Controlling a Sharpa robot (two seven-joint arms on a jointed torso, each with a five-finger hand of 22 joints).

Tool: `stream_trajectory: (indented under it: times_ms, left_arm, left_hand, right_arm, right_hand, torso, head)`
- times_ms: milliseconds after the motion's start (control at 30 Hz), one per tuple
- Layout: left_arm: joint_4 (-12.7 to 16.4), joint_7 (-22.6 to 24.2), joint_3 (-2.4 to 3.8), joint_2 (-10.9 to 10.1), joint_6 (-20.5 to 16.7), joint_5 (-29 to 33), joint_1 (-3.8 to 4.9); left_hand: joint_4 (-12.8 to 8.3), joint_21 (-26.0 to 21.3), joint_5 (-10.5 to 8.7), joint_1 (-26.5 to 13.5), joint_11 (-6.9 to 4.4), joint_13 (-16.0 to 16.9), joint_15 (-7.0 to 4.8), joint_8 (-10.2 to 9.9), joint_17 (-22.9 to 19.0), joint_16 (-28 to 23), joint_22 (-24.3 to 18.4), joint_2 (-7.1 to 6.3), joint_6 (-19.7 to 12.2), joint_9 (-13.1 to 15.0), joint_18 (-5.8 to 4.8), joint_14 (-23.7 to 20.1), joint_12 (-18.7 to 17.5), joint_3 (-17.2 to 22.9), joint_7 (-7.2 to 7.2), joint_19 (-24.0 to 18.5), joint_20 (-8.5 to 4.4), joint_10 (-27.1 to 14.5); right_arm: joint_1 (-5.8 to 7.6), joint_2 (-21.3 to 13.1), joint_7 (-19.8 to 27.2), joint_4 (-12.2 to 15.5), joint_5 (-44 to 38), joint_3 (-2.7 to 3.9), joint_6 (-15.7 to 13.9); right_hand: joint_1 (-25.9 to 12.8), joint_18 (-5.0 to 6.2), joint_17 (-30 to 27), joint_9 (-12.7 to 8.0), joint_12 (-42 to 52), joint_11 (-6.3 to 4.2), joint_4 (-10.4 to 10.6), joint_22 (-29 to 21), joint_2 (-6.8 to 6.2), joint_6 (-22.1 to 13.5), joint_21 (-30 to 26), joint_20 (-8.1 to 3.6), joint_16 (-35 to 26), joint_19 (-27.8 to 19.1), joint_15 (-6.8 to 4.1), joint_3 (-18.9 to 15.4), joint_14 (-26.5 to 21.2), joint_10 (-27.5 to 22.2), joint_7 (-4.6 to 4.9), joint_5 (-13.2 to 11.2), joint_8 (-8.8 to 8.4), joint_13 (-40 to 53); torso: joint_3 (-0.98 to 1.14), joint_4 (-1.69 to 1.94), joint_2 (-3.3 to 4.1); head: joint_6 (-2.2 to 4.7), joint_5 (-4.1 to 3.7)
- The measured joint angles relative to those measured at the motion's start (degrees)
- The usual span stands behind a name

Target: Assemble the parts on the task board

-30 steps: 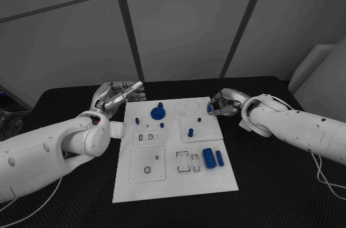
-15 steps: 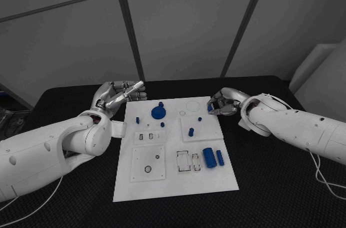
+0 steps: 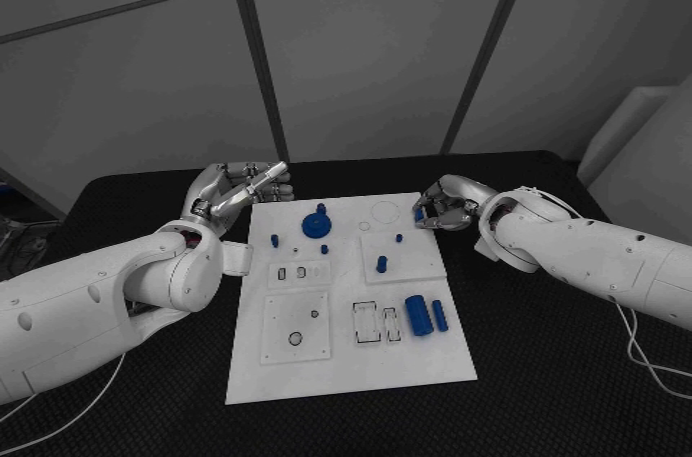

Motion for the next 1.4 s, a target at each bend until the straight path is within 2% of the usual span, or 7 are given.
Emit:
stream_trajectory:
  times_ms: [133, 367, 667, 800, 967, 1200, 1400]
  left_arm:
    - [0.00, -0.04, 0.00, 0.00, 0.01, 0.00, 0.00]
    - [0.00, -0.12, 0.00, -0.05, 0.02, 0.00, 0.00]
    - [-0.02, -0.22, 0.00, -0.07, 0.02, -0.01, 0.00]
    - [-0.06, -0.26, 0.00, -0.07, 0.02, -0.01, 0.00]
    - [-0.11, -0.32, 0.00, -0.19, 0.03, -0.01, -0.02]
    - [-0.22, -0.49, 0.00, -0.33, 0.08, -0.01, -0.02]
    - [-0.51, -0.75, 0.00, -0.33, 0.23, -0.01, -0.01]
  left_hand:
    - [0.00, 0.00, 0.00, 0.00, 0.00, 0.00, 0.00, 0.00, 0.03, 0.00, 0.00, 0.00, 0.00, 0.00, 0.01, 0.00, 0.00, 0.00, 0.00, 0.00, 0.00, 0.00]
    - [0.00, 0.00, 0.00, 0.00, 0.00, 0.00, 0.00, 0.00, 0.03, 0.00, 0.00, 0.00, 0.00, 0.00, 0.01, 0.00, 0.00, 0.00, 0.00, 0.00, 0.00, 0.00]
    - [0.00, 0.00, 0.00, -0.02, 0.00, 0.00, 0.00, 0.00, 0.03, 0.00, 0.00, 0.02, 0.00, 0.00, 0.01, 0.00, 0.00, 0.00, 0.00, 0.00, 0.00, 0.00]
    - [0.00, 0.00, 0.00, -0.23, 0.00, 0.00, 0.00, 0.00, 0.02, 0.00, 0.00, 0.23, 0.00, 0.00, 0.00, 0.00, 0.00, 0.00, 0.00, 0.00, 0.00, 0.00]
    - [0.00, 0.00, 0.00, -0.23, 0.00, 0.00, 0.00, 0.00, 0.02, 0.00, 0.00, 0.23, 0.00, 0.00, 0.00, 0.00, 0.00, 0.00, 0.00, 0.00, 0.00, 0.00]
    - [0.00, 0.00, 0.00, -0.23, 0.00, 0.00, 0.00, 0.00, 0.02, 0.00, 0.00, 0.23, 0.00, 0.00, 0.00, 0.00, 0.00, 0.00, 0.00, 0.00, 0.00, 0.00]
    - [0.00, 0.00, 0.00, 0.00, 0.00, 0.00, 0.00, 0.00, 0.08, -0.14, 0.00, 0.46, 0.00, 0.00, 0.01, 0.00, 0.00, 0.00, 0.00, 0.00, 0.00, 0.00]
  right_arm:
    - [0.00, 0.00, 0.00, 0.00, 0.00, 0.00, 0.00]
    - [0.00, -0.14, -0.12, 0.04, 0.00, 0.00, -0.08]
    - [0.00, -0.28, -0.22, 0.69, 0.32, 0.00, -0.90]
    - [-0.02, -0.55, -0.39, 1.50, 1.52, 0.00, -1.61]
    - [-0.03, -1.73, -1.45, 4.60, 3.35, 0.01, -2.55]
    - [0.02, -3.19, -4.26, 11.23, 4.77, 0.12, -3.68]
    - [0.06, -1.76, -6.53, 15.92, 3.60, 0.15, -3.77]
  right_hand:
    - [0.24, 0.00, 0.00, 0.20, 0.16, -0.26, 0.00, 0.22, 0.23, 1.38, 0.22, -0.21, 0.00, 0.20, 0.00, 0.00, 0.00, 0.27, -0.41, 0.00, 0.80, 0.23]
    - [0.24, -0.01, 0.00, 0.22, 0.16, -0.26, 0.00, 0.27, 0.23, 1.76, 0.22, -0.21, 0.00, 0.21, 0.00, 0.00, 0.00, 0.26, -0.67, 0.00, 0.81, 0.22]
    - [1.19, -0.01, 0.00, 0.31, 0.43, -0.98, -0.06, 1.06, 1.81, 3.50, 0.62, -0.75, 0.32, 0.75, -0.85, 1.19, 0.00, 0.98, -1.34, -1.00, 1.79, 0.70]
    - [1.44, -0.01, 0.04, 0.32, 0.43, -0.99, -0.59, 1.50, 2.07, 3.77, 1.07, -1.02, 0.32, 1.03, -0.85, 2.50, 0.02, 0.98, -1.55, 2.11, 2.01, 0.77]
    - [1.59, -0.01, 0.04, 0.35, 0.43, -0.99, -0.60, 1.67, 2.36, 3.99, 1.07, -1.22, 0.54, 1.23, -1.05, 2.73, 0.22, 0.98, -1.45, 2.91, 2.24, 0.77]
    - [1.66, -0.01, 0.03, 0.41, 0.43, -0.98, -0.78, 1.67, 2.58, 4.00, 1.07, -1.22, 0.54, 1.22, -1.05, 2.91, 0.22, 0.97, -1.46, 2.92, 2.24, 0.77]
    - [1.31, -0.01, 0.03, 0.42, 0.43, -1.19, -0.64, 1.86, 2.94, 3.99, 1.07, -1.22, 0.54, 1.22, -1.05, 3.06, 0.21, 1.18, -1.46, 2.59, 2.23, 0.76]
  torso:
    - [0.00, 0.00, 0.00]
    - [0.02, 0.00, -0.02]
    - [0.04, 0.00, -0.01]
    - [0.07, 0.00, -0.01]
    - [0.03, -0.02, -0.11]
    - [-0.21, -0.27, -0.34]
    - [-0.40, -0.38, -0.48]
  head:
    - [0.00, -0.01]
    - [0.00, -0.01]
    - [-0.08, -0.01]
    - [-0.08, 0.00]
    - [-0.04, 0.08]
    - [-0.10, 0.52]
    - [-0.23, 1.33]
